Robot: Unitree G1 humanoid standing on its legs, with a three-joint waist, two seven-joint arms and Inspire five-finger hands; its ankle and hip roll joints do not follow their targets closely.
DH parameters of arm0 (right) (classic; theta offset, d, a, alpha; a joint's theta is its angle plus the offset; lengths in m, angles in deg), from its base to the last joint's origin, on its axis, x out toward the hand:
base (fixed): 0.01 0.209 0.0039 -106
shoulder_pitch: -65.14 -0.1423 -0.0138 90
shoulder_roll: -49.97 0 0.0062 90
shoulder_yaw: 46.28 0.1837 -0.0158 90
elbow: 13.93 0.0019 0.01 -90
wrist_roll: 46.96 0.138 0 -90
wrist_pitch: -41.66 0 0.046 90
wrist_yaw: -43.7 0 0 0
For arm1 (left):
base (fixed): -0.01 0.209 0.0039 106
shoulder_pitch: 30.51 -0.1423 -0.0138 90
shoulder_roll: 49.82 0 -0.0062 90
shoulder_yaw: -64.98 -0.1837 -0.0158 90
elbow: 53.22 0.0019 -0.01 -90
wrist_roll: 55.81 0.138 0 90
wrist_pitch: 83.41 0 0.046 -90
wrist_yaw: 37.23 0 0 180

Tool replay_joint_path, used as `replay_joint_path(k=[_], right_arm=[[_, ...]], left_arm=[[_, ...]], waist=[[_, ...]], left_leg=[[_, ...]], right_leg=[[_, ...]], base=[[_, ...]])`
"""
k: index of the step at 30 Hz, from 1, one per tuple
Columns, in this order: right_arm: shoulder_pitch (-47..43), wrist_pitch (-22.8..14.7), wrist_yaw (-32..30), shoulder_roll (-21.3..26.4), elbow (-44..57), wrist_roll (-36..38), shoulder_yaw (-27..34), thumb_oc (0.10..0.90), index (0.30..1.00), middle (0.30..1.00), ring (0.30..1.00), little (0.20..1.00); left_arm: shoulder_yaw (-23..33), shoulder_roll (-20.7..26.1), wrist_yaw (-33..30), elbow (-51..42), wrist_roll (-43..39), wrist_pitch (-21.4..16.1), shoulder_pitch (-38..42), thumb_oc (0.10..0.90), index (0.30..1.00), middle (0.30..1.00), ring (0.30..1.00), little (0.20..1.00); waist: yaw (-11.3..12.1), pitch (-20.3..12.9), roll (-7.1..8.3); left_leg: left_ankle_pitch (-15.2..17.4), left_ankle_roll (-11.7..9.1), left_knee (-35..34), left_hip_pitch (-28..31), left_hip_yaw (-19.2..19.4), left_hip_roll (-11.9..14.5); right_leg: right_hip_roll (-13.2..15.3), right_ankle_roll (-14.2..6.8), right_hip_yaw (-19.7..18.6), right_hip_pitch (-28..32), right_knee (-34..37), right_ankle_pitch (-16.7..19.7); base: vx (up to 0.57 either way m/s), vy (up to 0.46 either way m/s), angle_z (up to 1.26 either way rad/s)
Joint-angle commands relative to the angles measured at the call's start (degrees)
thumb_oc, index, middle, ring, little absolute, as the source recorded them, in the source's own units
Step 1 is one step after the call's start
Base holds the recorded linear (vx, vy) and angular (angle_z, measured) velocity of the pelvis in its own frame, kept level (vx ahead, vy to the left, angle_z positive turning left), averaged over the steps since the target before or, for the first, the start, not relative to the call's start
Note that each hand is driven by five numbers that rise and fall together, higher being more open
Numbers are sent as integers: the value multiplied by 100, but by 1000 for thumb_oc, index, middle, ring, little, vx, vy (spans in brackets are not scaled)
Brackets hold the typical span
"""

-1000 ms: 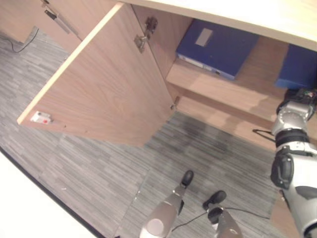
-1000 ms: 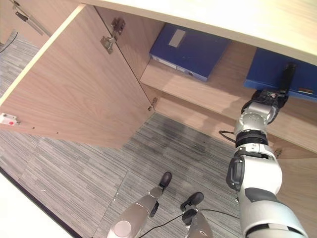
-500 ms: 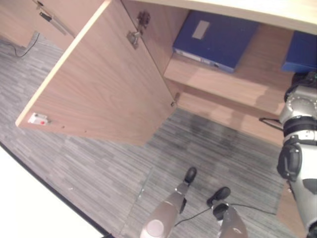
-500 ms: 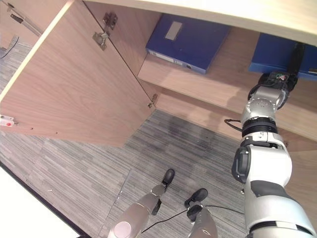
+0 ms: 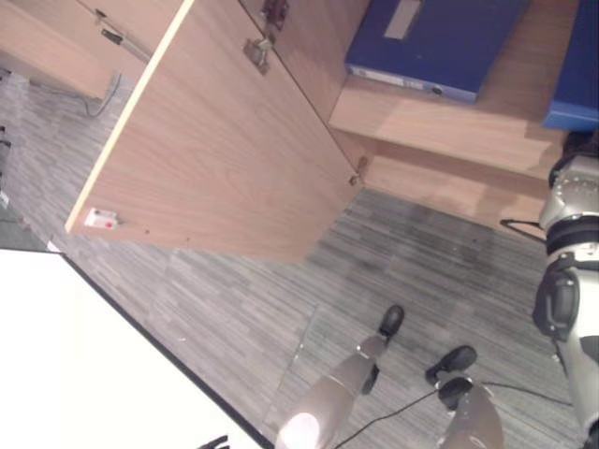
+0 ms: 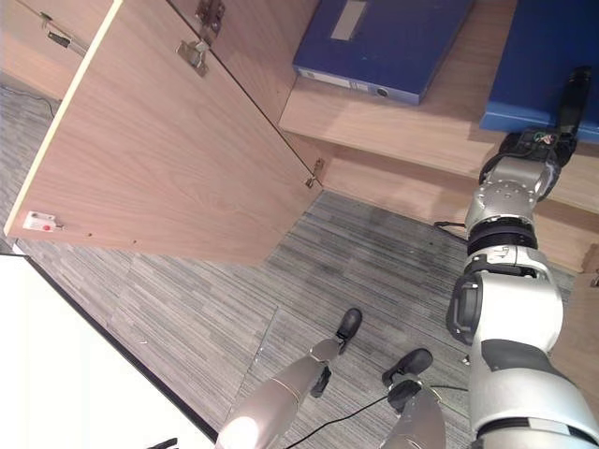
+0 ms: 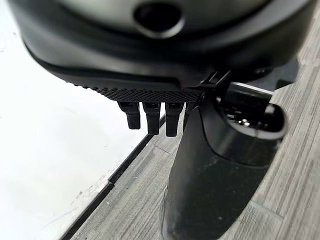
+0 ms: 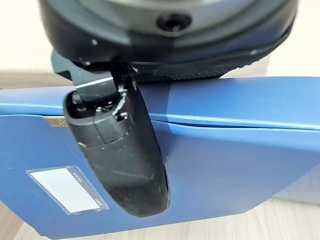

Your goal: Put the empty folder in the office cabinet

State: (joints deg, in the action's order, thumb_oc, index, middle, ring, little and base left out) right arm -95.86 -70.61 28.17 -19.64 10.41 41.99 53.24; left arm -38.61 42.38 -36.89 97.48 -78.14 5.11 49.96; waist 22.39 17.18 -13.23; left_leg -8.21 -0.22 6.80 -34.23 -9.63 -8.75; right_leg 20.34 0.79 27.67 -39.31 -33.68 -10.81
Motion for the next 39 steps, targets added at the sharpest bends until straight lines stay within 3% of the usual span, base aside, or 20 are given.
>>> replay_joint_path(k=[1,5,8,13,15,18,22,25,30,36,39], right_arm=[[-398,-259,365,801,852,-376,-654,800,900,900,900,900],[-437,-229,323,826,874,-404,-728,800,900,900,900,900],[-571,272,375,969,657,-811,-1333,800,900,900,900,900],[-689,708,748,919,606,-925,-1835,800,900,900,900,900],[-684,818,840,722,519,-876,-1792,800,900,900,900,900],[-796,827,1120,1152,547,-852,-1991,800,900,900,900,900],[-594,914,1425,1329,757,-926,-2271,800,900,900,900,900],[-330,1124,1551,1389,870,-1338,-2463,800,900,900,900,900],[191,1622,1546,1445,681,-2822,-2902,800,900,900,900,900],[359,1801,1632,1434,611,-3268,-3024,800,900,900,900,900],[290,2114,1757,1562,266,-4203,-3608,800,900,900,900,900]], left_arm=[[-227,423,-213,113,-208,194,-763,800,900,900,900,900],[-338,491,-176,-220,-286,230,-924,800,900,900,900,900],[-406,727,-51,-698,-410,311,-1171,800,900,900,900,900],[-417,923,158,-1178,-417,418,-1467,800,900,900,900,900],[-459,619,-9,-506,-185,334,-1192,800,900,900,900,900],[-161,526,-96,243,-52,326,-1018,800,900,900,900,900],[173,584,-42,497,170,227,-903,800,900,900,900,900],[281,586,41,492,173,197,-909,800,900,900,900,900],[388,496,195,411,105,212,-931,800,900,900,900,900],[429,446,242,414,89,209,-928,800,900,900,900,900],[442,411,264,375,28,191,-898,800,900,900,900,900]], waist=[[61,-222,22],[71,-239,16],[71,-231,76],[54,-191,108],[26,-167,197],[90,-138,308],[103,-23,313],[52,51,324],[-131,195,378],[-239,254,428],[-328,316,512]], left_leg=[[1094,132,748,-188,-152,-297],[1088,149,695,-162,-147,-299],[1046,173,565,-66,-134,-260],[1008,185,443,52,-124,-224],[1002,167,408,88,-141,-189],[989,142,337,145,-182,-156],[979,102,313,234,-148,-98],[979,85,308,284,-97,-47],[928,80,218,340,38,60],[913,88,162,376,102,95],[896,80,138,409,171,141]], right_leg=[[-130,-489,-234,511,725,247],[-119,-507,-228,537,750,265],[-143,-523,-231,602,833,329],[-172,-532,-228,694,940,393],[-199,-533,-223,713,965,399],[-211,-540,-204,733,997,405],[-254,-552,-201,810,1079,459],[-290,-563,-219,844,1169,516],[-390,-558,-288,902,1409,667],[-431,-554,-335,909,1493,738],[-435,-547,-370,931,1555,801]], base=[[24,20,7],[9,6,1],[0,0,0],[5,-3,-1],[-5,-36,-4],[-3,-56,-6],[-10,-35,-2],[-15,2,-4],[-30,10,-14],[-20,16,-13],[-28,22,-14]])
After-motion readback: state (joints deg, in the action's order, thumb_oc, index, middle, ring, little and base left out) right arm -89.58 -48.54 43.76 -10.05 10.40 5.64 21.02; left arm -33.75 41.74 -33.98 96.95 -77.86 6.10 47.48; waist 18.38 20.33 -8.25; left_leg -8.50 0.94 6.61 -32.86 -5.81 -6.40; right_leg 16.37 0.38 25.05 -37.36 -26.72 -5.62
